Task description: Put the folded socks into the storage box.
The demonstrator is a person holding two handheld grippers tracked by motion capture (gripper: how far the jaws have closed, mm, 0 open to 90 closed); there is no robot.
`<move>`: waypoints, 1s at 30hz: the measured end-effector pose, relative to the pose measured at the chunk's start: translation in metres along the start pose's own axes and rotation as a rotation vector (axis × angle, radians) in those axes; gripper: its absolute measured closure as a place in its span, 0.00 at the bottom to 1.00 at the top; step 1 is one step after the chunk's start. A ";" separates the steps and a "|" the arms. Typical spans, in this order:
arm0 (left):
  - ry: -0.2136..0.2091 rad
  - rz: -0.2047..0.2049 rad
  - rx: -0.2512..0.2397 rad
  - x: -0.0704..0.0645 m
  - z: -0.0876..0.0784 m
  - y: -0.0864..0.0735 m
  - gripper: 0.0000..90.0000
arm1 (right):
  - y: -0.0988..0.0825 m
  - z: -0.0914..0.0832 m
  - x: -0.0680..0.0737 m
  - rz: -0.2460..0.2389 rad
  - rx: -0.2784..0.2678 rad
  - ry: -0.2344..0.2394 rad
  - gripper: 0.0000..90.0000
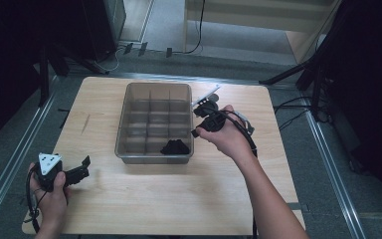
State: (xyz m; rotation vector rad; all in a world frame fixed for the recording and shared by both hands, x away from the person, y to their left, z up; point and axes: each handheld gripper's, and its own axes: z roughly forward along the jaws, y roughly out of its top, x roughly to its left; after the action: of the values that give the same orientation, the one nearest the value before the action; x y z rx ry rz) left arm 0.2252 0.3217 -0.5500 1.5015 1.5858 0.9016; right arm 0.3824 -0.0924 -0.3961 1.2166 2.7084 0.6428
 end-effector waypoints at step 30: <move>0.009 0.004 0.001 -0.001 -0.001 0.000 0.00 | -0.110 0.007 -0.074 0.340 -0.055 -0.198 0.06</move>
State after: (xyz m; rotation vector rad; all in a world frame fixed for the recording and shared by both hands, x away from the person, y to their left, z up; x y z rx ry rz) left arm 0.2247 0.3211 -0.5499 1.5036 1.5904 0.9113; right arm 0.3587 -0.2092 -0.4540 1.6477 2.3302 0.5885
